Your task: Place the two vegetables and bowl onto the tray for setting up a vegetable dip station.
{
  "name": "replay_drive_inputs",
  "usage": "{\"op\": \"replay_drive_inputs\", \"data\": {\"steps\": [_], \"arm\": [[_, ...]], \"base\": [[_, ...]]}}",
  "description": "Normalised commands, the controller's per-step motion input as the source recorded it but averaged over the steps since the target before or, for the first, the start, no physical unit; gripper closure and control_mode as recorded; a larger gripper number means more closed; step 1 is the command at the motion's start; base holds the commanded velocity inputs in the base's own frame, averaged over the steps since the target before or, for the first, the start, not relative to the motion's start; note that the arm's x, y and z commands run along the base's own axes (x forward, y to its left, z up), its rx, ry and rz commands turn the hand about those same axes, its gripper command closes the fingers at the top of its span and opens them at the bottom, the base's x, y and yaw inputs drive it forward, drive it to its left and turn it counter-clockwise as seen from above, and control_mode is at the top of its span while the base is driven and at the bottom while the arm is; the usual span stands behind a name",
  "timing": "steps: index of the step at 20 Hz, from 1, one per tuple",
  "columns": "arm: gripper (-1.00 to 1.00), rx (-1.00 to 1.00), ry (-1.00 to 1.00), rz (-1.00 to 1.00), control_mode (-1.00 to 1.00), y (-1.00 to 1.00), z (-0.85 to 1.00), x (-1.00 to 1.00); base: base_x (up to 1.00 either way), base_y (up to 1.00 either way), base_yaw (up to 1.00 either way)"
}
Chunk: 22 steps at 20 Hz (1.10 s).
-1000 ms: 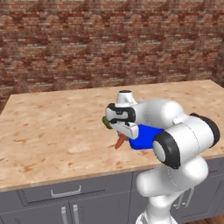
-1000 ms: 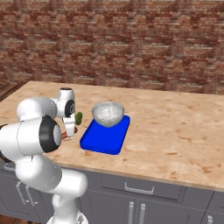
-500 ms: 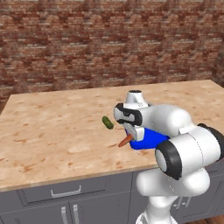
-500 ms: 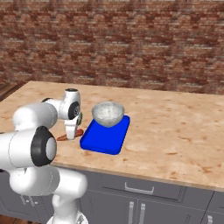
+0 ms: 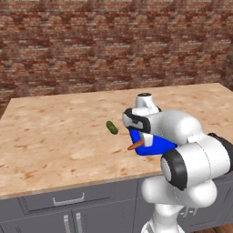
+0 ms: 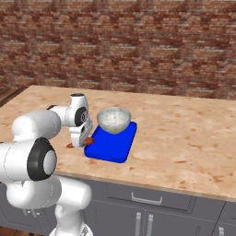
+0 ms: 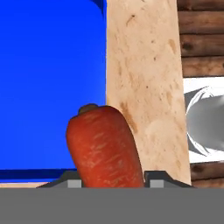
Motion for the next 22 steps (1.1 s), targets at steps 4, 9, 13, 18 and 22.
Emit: {"op": "replay_drive_inputs", "data": {"steps": [4,9,13,18,22], "arm": [[1.00,-0.10,0.00,-0.18,-1.00,-0.26,0.03,0.00],[1.00,-0.10,0.00,-0.14,-1.00,-0.22,0.03,0.00],[1.00,-0.10,0.00,-0.12,-1.00,-0.22,0.03,0.00],[1.00,-0.09,0.00,-0.11,-1.00,-0.22,0.02,0.02],[1.00,-0.04,0.00,-0.07,-1.00,-0.25,0.00,0.04]], "base": [[0.00,0.00,0.00],[0.00,0.00,0.00],[0.00,0.00,0.00],[0.00,0.00,0.00],[0.00,0.00,0.00]]}}
